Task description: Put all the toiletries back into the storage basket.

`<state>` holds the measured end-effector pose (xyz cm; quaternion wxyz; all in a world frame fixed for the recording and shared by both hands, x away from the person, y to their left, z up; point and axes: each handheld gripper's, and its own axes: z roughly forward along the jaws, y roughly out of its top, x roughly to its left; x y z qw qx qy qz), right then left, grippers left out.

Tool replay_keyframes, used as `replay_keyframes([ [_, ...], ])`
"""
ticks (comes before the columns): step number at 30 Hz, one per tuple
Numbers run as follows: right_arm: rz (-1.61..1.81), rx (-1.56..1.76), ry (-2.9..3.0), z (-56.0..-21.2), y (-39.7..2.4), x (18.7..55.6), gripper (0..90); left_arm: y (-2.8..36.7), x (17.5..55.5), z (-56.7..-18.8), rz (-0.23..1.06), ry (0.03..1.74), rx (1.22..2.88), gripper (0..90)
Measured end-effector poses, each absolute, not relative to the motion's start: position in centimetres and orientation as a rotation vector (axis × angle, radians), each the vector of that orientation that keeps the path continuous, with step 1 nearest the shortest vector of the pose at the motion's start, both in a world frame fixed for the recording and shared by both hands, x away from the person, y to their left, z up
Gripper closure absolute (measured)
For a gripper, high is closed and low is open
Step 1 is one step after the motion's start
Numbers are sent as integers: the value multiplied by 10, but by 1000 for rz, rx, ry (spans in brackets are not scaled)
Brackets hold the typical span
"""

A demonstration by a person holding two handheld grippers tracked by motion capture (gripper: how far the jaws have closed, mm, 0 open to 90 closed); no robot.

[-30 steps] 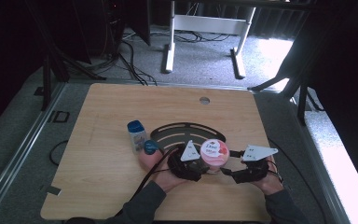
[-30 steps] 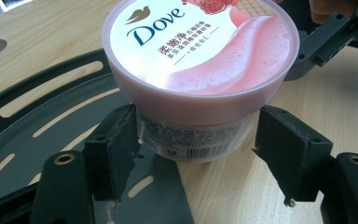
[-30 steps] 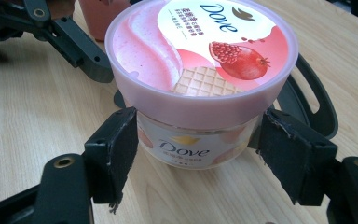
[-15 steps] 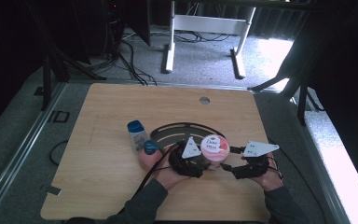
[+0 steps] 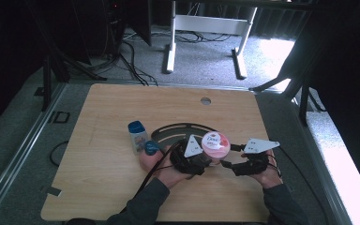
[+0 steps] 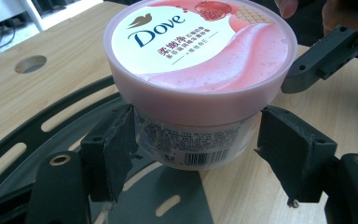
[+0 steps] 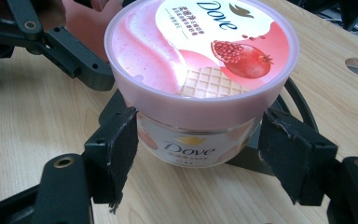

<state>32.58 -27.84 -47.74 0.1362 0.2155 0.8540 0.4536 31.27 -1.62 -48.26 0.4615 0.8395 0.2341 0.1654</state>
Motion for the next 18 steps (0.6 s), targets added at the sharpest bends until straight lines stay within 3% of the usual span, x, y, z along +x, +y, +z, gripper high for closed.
replay_keyframes([
  [18, 1354, 670, 2455, -479, -277, 336, 284, -17, 320, -482, 421, 627, 2037, 286],
])
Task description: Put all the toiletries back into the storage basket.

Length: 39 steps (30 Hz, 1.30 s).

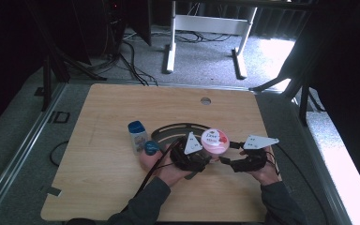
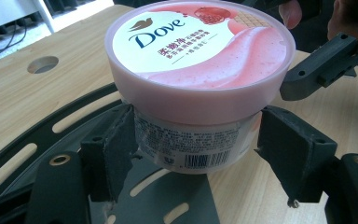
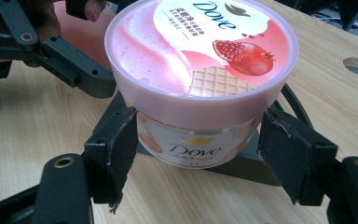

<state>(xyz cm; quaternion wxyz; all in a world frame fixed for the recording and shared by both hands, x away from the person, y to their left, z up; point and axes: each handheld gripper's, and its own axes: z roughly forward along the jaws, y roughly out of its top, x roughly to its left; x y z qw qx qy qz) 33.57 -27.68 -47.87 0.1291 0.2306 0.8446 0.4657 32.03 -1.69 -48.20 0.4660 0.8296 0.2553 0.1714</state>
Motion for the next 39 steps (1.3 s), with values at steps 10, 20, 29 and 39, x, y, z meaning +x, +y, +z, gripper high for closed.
replay_keyframes([
  [10, 1352, 669, 2457, -479, -277, 343, 284, -20, 324, -482, 450, 639, 2033, 286],
  [20, 1347, 681, 2457, -480, -278, 353, 285, -24, 330, -484, 476, 655, 2024, 286],
  [29, 1329, 681, 2454, -481, -275, 359, 286, -25, 336, -486, 494, 666, 2032, 286],
  [39, 1309, 690, 2467, -485, -277, 370, 287, -29, 344, -491, 502, 680, 2034, 287],
])
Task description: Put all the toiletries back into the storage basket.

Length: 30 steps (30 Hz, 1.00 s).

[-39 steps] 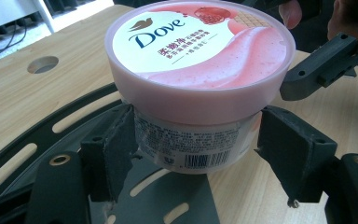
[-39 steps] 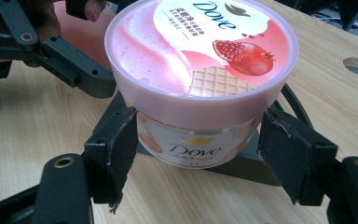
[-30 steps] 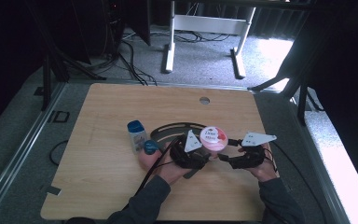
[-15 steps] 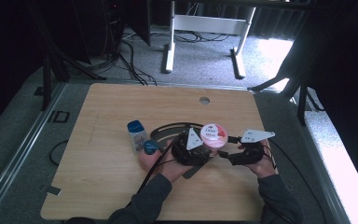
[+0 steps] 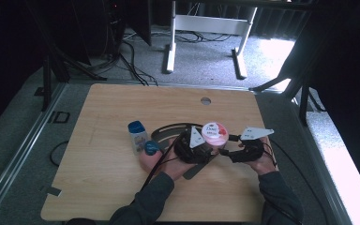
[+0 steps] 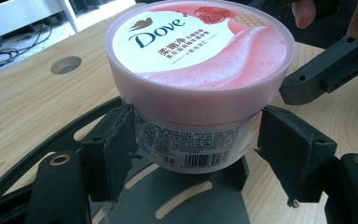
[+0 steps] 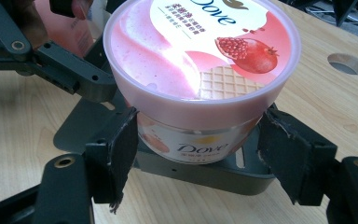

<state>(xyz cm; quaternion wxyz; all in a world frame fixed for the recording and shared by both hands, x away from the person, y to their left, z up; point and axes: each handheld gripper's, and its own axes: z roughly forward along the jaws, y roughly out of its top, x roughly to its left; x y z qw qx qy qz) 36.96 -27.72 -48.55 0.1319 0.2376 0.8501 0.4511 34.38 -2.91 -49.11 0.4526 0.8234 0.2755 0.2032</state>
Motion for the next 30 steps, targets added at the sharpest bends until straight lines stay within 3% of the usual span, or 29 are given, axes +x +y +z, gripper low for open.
replay_keyframes([
  [30, 1238, 763, 2514, -505, -274, 397, 291, -37, 369, -517, 485, 757, 2039, 288],
])
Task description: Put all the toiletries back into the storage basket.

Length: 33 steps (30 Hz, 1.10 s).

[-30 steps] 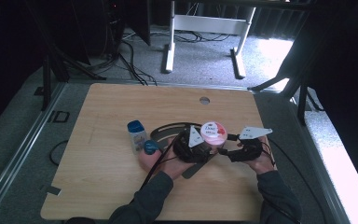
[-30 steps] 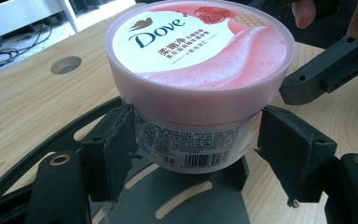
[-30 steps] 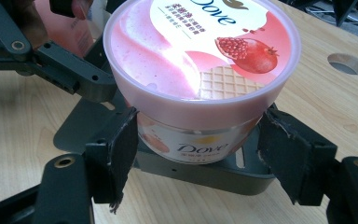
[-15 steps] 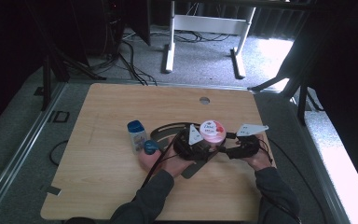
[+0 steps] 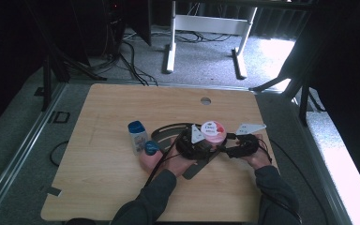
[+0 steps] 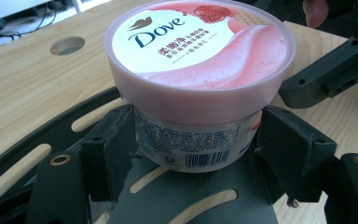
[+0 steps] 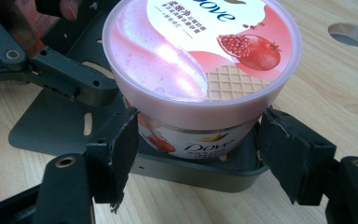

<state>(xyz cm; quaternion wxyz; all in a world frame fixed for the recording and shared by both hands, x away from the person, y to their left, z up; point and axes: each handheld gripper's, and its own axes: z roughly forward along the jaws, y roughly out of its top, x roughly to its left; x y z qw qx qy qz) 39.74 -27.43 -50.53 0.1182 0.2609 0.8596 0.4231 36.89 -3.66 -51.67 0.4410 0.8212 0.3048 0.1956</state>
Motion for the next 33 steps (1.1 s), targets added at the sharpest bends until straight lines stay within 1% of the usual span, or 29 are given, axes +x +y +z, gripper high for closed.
replay_keyframes([
  [13, 1190, 781, 2527, -513, -274, 400, 292, -40, 374, -525, 474, 761, 2066, 289],
  [17, 1169, 785, 2533, -516, -275, 400, 317, -42, 375, -529, 466, 769, 2075, 289],
  [33, 1104, 762, 2563, -517, -274, 399, 329, -44, 376, -538, 451, 785, 2103, 291],
])
